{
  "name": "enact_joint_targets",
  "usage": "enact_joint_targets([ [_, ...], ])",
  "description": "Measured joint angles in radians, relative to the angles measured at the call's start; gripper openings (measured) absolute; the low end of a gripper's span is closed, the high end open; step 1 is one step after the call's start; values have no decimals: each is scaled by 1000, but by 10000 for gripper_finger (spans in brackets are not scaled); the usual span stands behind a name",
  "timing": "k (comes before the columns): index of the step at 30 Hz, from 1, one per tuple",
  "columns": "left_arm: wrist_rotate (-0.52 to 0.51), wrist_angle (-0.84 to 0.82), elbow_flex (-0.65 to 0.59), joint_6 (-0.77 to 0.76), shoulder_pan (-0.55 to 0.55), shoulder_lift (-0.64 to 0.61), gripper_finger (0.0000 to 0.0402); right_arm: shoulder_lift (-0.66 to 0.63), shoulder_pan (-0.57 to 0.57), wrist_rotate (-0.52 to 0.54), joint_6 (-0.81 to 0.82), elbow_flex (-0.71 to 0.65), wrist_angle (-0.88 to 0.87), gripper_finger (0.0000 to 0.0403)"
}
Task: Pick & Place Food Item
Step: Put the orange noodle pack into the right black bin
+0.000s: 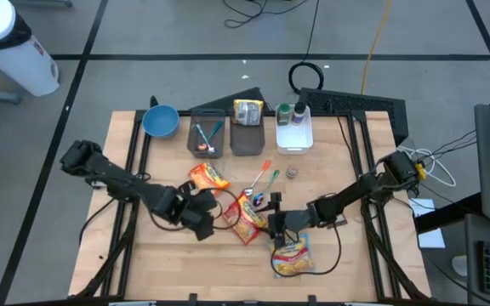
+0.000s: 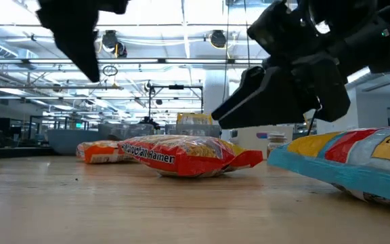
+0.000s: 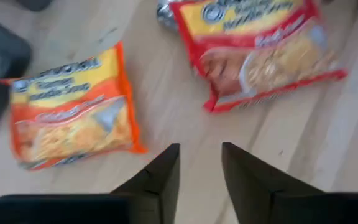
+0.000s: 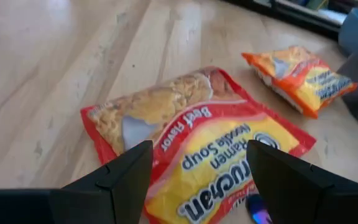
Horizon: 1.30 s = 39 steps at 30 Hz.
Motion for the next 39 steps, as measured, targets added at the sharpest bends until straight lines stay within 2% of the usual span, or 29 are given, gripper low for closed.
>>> enact_joint_targets([
  [5,111,76,0,0,47,0,203,0,6,-2,41,-12,-49,254],
  [12,301,153,0,12,117,0,286,-3,41,0,58,-103,53,254],
  [21,134,90,2,-31,102,37,301,-75,83,0,62,-229,216,254],
  [25,118,86,2,-62,84,89,301,-170,111,5,23,-301,313,254],
  [29,119,56,35,-84,69,168,301,-270,124,61,28,-399,372,254],
  [31,115,-2,101,-84,63,219,301,-307,122,98,36,-446,403,254],
  [34,72,-183,257,-79,47,310,301,-346,122,145,45,-505,468,254],
  [39,-80,-520,511,-114,-4,461,301,-376,122,161,44,-538,522,254],
])
